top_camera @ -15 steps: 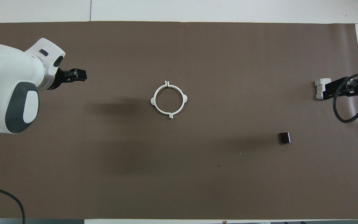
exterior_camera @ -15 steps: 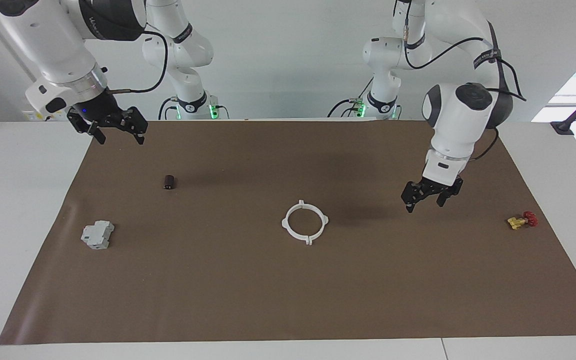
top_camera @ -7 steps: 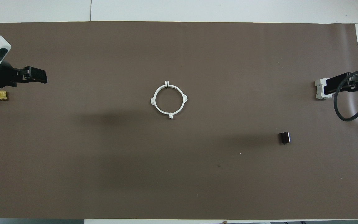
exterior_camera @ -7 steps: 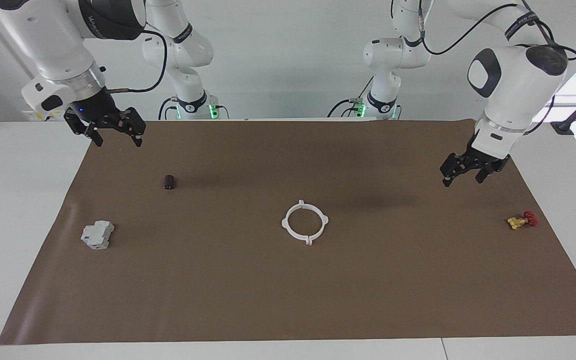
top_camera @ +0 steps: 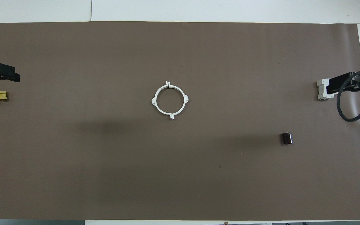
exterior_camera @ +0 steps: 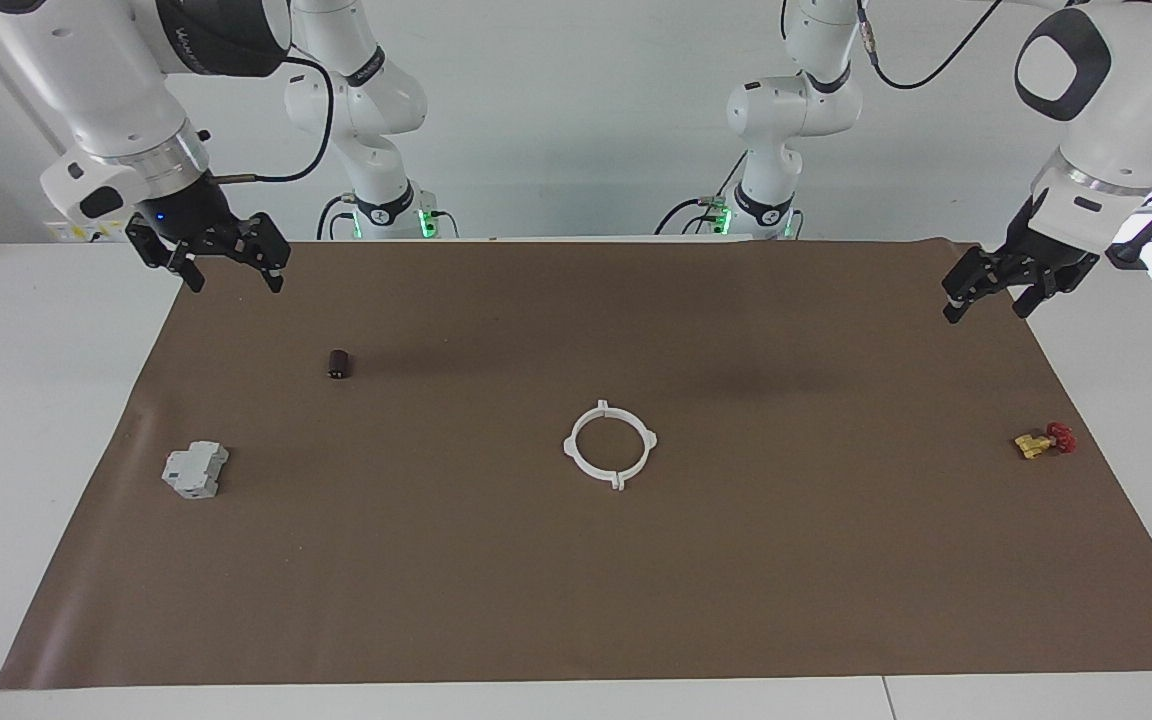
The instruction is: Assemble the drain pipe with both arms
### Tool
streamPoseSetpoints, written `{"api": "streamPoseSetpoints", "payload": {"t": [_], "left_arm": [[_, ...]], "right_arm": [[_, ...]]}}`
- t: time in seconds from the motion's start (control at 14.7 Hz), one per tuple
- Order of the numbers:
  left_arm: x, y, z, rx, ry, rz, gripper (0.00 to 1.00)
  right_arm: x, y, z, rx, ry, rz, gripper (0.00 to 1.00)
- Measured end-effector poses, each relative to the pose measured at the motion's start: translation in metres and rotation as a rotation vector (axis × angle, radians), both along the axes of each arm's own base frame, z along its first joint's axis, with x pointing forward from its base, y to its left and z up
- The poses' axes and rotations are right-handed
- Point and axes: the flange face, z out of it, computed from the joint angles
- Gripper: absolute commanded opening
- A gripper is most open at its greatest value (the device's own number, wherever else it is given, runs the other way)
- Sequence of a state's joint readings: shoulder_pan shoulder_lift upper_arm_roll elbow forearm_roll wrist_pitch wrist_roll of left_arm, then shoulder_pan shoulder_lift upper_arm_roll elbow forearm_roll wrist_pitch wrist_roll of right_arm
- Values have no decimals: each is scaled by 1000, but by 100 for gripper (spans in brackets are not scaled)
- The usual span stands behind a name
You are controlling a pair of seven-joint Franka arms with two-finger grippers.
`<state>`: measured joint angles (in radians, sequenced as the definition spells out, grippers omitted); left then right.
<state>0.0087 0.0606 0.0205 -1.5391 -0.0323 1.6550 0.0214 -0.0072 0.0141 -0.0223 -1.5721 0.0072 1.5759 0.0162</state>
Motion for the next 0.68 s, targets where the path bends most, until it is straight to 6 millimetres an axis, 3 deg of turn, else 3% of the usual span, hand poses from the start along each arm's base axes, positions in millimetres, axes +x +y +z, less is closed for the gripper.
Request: {"api": "streamPoseSetpoints", "payload": {"t": [0.41,0.68], "left_arm": [[-30,-2,5,-4,69,-5,100],[-35,-4,2,-5,78,-9,100]], "right_arm": [[0,0,0,0,0,0,100],[0,0,0,0,0,0,100]]}}
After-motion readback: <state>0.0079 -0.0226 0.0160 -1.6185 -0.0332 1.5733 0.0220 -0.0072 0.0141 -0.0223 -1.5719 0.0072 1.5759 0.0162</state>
